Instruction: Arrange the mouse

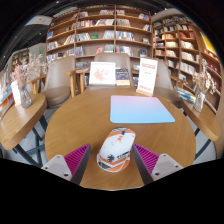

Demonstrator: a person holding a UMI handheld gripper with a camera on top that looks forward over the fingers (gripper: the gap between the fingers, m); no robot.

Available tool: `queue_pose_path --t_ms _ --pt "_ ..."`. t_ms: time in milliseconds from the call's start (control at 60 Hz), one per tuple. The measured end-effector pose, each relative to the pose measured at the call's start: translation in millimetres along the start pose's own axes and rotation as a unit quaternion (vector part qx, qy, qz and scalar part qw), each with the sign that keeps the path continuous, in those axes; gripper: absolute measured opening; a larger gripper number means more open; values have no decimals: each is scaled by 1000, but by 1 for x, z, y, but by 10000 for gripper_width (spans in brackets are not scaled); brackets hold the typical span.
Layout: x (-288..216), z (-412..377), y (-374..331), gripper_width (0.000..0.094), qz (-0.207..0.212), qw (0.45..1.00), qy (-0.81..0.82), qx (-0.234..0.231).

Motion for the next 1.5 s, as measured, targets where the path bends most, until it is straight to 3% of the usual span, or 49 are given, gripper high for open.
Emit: queue_pose_path --t_ms 367,450,533,667,783,933,1067,1200,1383,1500 --pt "-25 -6 32 845 -17 1000 11 -11" --pt "-23 -4 35 744 -20 1000 16 -3" --pt "-24 3 38 492 -20 1000 21 7" --pt "-25 0 37 437 -31 999 16 3" --pt "-43 13 27 411 -20 1000 18 -5" --pt "-108 53 20 405 34 999 35 -4" --pt "-155 117 51 406 66 996 24 48" --pt "-160 145 110 404 43 998 36 43" --pt "-121 147 165 411 0 999 36 18" --pt "-98 149 180 449 -20 999 11 34"
Point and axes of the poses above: the point between the fingertips, and its own axes, seen from behind it with the camera up: z to the right, x down, y forward, the way the camera looks, the point moved 3 cm from there along -y, backward, against the way the camera looks, and after that the axes turned 15 degrees about -y, right-handed, at the moved point
